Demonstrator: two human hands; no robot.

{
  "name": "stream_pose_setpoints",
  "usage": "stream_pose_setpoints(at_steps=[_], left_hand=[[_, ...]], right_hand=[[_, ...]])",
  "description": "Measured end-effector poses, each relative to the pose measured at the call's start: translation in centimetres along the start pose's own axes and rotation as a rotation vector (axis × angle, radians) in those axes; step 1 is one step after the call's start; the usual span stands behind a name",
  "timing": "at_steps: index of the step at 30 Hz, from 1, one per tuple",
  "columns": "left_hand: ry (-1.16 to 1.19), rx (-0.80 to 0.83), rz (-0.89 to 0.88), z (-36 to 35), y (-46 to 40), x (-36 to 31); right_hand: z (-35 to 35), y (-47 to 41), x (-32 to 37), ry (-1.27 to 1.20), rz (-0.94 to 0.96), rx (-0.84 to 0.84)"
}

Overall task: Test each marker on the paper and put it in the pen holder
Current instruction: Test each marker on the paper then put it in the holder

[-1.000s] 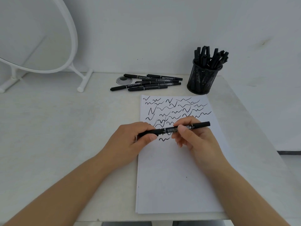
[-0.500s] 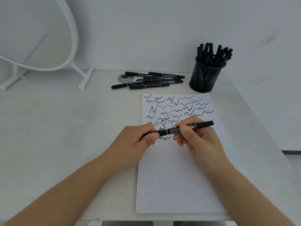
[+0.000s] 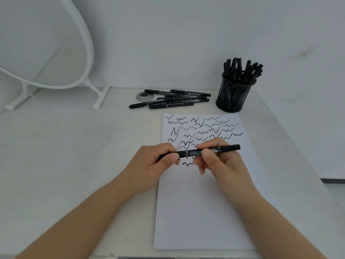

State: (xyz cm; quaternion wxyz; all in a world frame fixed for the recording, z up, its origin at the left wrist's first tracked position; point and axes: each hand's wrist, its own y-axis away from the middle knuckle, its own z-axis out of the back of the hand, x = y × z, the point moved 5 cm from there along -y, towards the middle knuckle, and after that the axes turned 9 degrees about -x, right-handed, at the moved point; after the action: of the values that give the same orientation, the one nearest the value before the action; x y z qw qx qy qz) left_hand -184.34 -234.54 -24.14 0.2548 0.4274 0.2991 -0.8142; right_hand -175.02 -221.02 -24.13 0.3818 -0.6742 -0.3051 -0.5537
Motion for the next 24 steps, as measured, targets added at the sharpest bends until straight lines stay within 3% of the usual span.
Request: stream_pose_setpoints(at_steps=[5, 7, 10, 14, 18, 21, 24], left_hand=[[0.048, -0.206, 0.051, 1.8, -0.8, 0.2], [-0.014, -0.202, 0.047, 2.1, -1.2, 0.4], [-0.12, -0.163, 0.041, 2.0, -2.0, 0.1], [-0.269, -0.129, -0.046, 0.9, -3.7, -1.4], [-0.265, -0.216, -0.157, 0.5, -5.4, -2.4], [-0.15, -0.288, -0.12, 0.8, -7.3, -1.0], [-0.308, -0.406, -0.04, 2.2, -9.6, 2.5]], right_hand=[[2.1, -0.9, -0.1, -0.274, -0.158, -0.171], [3.2, -1.4, 0.5, 0.031, -0.097, -0.196], [2.7, -2.2, 2.9, 0.731, 0.24, -0.082], [-0.1, -3.2, 4.3, 1.12, 0.546, 0.18], [-1.3, -5.2, 4.8, 1.117, 0.526, 0.225], [-0.8, -7.4, 5.4, 1.093, 0.502, 0.197], [1.7, -10.5, 6.8, 1.018, 0.412, 0.004]])
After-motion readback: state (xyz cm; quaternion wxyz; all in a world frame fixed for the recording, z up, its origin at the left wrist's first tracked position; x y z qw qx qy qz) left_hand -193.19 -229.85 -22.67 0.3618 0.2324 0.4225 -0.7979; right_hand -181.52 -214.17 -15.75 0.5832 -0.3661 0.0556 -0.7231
